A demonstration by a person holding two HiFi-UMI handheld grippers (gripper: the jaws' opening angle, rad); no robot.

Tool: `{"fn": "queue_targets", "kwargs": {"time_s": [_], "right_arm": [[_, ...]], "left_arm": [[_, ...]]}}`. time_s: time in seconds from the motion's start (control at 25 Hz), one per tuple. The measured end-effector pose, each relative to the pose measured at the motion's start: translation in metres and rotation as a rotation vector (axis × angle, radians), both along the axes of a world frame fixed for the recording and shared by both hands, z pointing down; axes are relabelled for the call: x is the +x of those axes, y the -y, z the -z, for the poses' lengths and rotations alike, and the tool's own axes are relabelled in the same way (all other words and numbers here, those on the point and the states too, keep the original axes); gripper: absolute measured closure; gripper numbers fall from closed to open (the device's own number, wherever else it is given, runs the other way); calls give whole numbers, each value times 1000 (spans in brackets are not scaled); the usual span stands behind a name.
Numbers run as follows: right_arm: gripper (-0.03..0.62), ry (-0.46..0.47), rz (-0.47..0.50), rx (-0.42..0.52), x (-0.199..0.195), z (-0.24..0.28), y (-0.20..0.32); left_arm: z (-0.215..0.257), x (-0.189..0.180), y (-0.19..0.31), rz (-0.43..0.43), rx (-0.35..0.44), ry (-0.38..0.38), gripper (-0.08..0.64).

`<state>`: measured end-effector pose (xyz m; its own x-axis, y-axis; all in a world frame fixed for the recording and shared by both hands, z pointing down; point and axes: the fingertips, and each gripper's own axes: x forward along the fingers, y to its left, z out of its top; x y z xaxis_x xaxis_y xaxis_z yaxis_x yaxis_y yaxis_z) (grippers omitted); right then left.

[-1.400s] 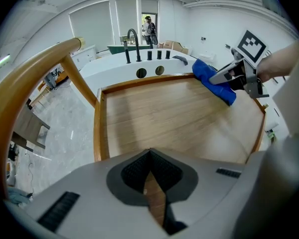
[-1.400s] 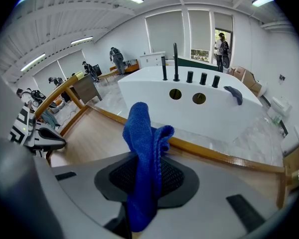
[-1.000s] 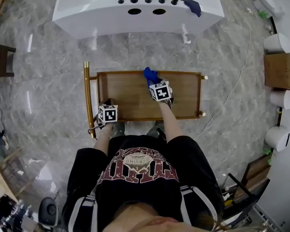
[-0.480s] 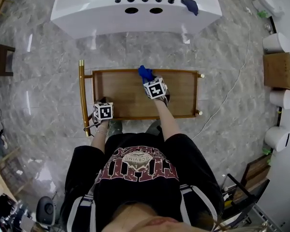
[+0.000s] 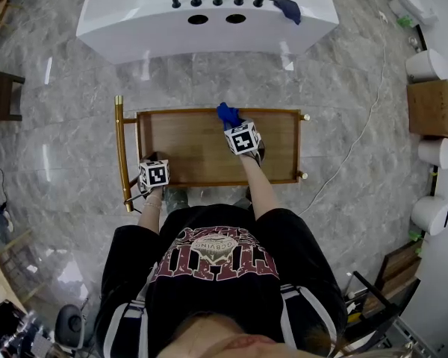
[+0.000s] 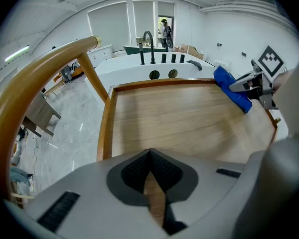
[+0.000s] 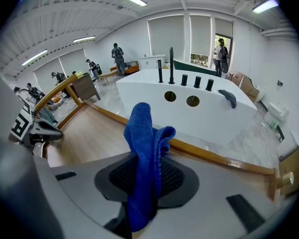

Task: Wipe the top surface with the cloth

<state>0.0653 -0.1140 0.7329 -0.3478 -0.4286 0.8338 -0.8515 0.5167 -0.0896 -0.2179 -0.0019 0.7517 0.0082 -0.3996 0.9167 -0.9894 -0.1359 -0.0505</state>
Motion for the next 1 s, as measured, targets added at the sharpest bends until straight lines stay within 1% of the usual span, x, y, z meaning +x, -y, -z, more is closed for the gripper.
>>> {"fn": "queue_targets", "kwargs": {"time_s": [0.2,0.4,0.56,0.64,0.76,0.92,1.0], "right_arm": [[497,6,-25,-2,15,0,0],[497,2,-19,-2,31,-1,0],[497,11,-24,3,34,0,1],[497,2,-21,7,38,0,1],[497,-8,-37,3,51,0,0],[497,2,-75,2,73,-2,2],[497,-4,-89,-3,84,-2,1]], "left_arm": [[0,0,0,-29,-4,27,511],[-2,4,-1,-13,-11,34,511],[0,4,1,-15,-15,37,511],[-1,3,0,-14,-17,40,511],[-3,0,0,-16,-16,57,511],[1,5,1,-17,-17,50,511],[0,4,1,-22,-18,60,511]]}}
